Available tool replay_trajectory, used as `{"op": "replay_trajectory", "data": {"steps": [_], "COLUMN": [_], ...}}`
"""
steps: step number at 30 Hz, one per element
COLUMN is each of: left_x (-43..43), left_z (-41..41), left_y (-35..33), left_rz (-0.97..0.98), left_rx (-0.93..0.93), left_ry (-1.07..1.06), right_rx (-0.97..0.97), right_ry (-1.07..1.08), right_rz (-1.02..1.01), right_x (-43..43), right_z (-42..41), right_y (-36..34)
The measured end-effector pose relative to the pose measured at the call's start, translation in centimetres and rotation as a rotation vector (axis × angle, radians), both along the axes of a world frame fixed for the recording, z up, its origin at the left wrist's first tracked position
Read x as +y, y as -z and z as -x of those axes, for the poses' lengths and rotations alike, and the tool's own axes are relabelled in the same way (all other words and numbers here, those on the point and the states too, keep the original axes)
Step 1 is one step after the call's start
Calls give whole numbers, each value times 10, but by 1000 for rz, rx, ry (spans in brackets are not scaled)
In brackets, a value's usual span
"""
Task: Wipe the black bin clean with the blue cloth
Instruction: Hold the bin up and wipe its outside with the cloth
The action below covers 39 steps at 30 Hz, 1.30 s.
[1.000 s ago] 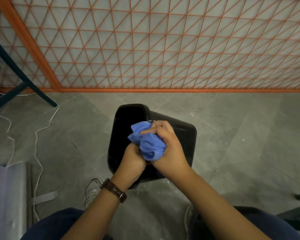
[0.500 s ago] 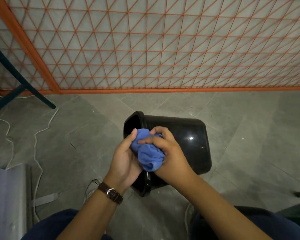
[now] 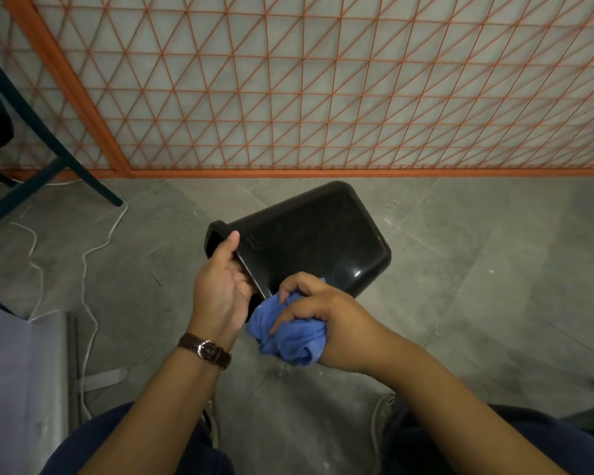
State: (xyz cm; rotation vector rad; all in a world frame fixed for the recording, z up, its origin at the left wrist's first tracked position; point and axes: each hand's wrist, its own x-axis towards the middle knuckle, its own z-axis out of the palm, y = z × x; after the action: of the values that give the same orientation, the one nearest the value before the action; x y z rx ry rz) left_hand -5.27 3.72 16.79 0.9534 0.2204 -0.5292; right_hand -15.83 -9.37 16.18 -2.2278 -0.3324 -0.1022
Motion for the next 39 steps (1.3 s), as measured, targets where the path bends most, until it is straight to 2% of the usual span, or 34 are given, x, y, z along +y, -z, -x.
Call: {"op": "replay_trajectory", "data": {"steps": [3, 5, 6, 8, 9, 10, 12, 14, 20, 24, 29, 39], "left_x": [3, 6, 7, 11, 12, 12, 11, 9, -3, -6, -7, 7], "left_z": [-9, -13, -15, -18, -19, -18, -16, -12, 0, 0, 2, -9], "left_y": [-3, -6, -8, -11, -12, -13, -14, -12, -7, -7, -6, -9], "left_rz": [-29, -53, -73, -114, -130, -142, -163, -173, -195, -230, -186, -213], "left_rx": [-66, -124, -161, -209, -221, -228, -237, -242, -310, -289, -275, -153], "left_ry": [-38, -57, -68, -97, -115, -130, -133, -92, 74, 61, 32, -16], "right_rx": [70, 183, 257, 321, 245, 134, -18, -40, -4, -83, -156, 157], "right_ry": [-86, -35, 53, 333, 500, 674, 899, 944, 876, 615, 328, -78], "right_rz": [122, 221, 201, -135, -296, -357, -334, -291, -203, -194, -168, -108], "right_x": [-12, -30, -40, -55, -61, -66, -73, -71, -38, -15, -1, -23], "right_z": [1, 4, 5, 5, 3, -1, -10, -19, -31, -31, -25, 2], "right_y": [-1, -5, -9, -22, -27, -31, -33, -27, 1, -7, -12, -20]}}
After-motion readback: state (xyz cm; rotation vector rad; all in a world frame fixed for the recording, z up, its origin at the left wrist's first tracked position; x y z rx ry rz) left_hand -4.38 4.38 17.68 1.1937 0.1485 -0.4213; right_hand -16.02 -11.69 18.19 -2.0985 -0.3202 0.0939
